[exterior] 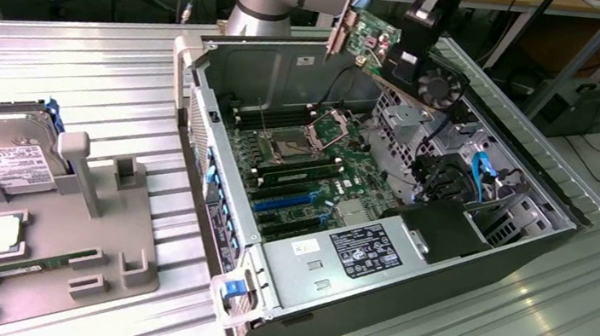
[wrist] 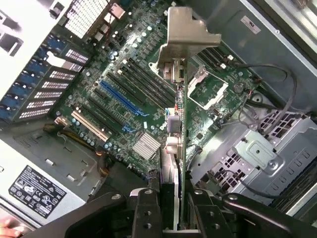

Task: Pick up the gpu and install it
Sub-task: 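Insert the gpu into the slot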

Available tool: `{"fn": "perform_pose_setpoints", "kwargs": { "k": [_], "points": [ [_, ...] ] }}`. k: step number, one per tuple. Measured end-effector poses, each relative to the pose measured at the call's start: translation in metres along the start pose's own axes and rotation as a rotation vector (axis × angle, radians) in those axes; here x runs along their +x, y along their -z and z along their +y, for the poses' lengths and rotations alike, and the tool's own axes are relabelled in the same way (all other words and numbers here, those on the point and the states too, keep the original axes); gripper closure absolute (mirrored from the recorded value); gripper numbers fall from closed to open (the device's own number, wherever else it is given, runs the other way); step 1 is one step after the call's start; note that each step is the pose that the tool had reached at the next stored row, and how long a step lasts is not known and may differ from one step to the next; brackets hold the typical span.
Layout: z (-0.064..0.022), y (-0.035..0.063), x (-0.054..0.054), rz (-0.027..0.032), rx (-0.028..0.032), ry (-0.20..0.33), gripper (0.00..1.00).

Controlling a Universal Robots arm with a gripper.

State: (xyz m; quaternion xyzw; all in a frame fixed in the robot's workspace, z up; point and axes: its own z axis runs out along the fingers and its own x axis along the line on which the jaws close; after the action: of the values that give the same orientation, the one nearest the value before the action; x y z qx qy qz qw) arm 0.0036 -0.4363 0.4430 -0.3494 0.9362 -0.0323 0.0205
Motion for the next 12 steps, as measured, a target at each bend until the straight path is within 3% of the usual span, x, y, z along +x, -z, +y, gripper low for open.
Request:
{"fn": "perform_pose_setpoints", "kwargs": {
  "k": [1, 12],
  "points": [
    [0.0000, -0.0002, 0.0000, -0.0051, -0.0011, 0.067, 0.73],
    [0.0001, -0.0007, 0.0001, -0.0163, -0.0035, 0.216, 0.73]
  ]
}}
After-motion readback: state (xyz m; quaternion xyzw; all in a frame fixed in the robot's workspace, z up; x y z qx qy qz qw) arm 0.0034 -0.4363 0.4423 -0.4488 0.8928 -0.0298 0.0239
